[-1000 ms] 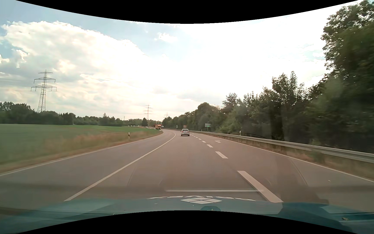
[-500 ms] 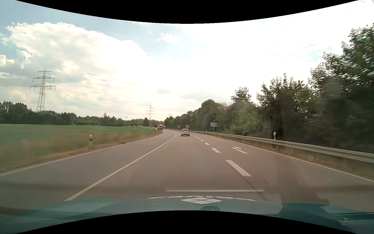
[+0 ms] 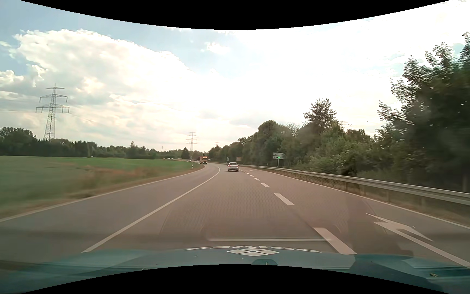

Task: Follow the waypoints while adhering to traffic rules and regulations

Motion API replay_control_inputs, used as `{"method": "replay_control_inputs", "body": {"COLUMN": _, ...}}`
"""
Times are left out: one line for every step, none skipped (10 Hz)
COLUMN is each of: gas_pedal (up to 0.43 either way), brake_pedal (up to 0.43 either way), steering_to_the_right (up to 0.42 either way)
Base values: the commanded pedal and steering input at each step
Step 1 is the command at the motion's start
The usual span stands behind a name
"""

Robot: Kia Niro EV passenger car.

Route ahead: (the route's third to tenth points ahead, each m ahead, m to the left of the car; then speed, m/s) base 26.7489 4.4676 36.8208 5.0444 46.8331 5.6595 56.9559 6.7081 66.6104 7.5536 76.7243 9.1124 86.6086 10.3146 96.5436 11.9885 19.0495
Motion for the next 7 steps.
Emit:
{"method": "replay_control_inputs", "body": {"gas_pedal": 0.177, "brake_pedal": 0.000, "steering_to_the_right": -0.008}}
{"method": "replay_control_inputs", "body": {"gas_pedal": 0.177, "brake_pedal": 0.000, "steering_to_the_right": -0.008}}
{"method": "replay_control_inputs", "body": {"gas_pedal": 0.177, "brake_pedal": 0.000, "steering_to_the_right": -0.008}}
{"method": "replay_control_inputs", "body": {"gas_pedal": 0.177, "brake_pedal": 0.000, "steering_to_the_right": -0.009}}
{"method": "replay_control_inputs", "body": {"gas_pedal": 0.177, "brake_pedal": 0.000, "steering_to_the_right": -0.009}}
{"method": "replay_control_inputs", "body": {"gas_pedal": 0.177, "brake_pedal": 0.000, "steering_to_the_right": -0.009}}
{"method": "replay_control_inputs", "body": {"gas_pedal": 0.177, "brake_pedal": 0.000, "steering_to_the_right": -0.009}}
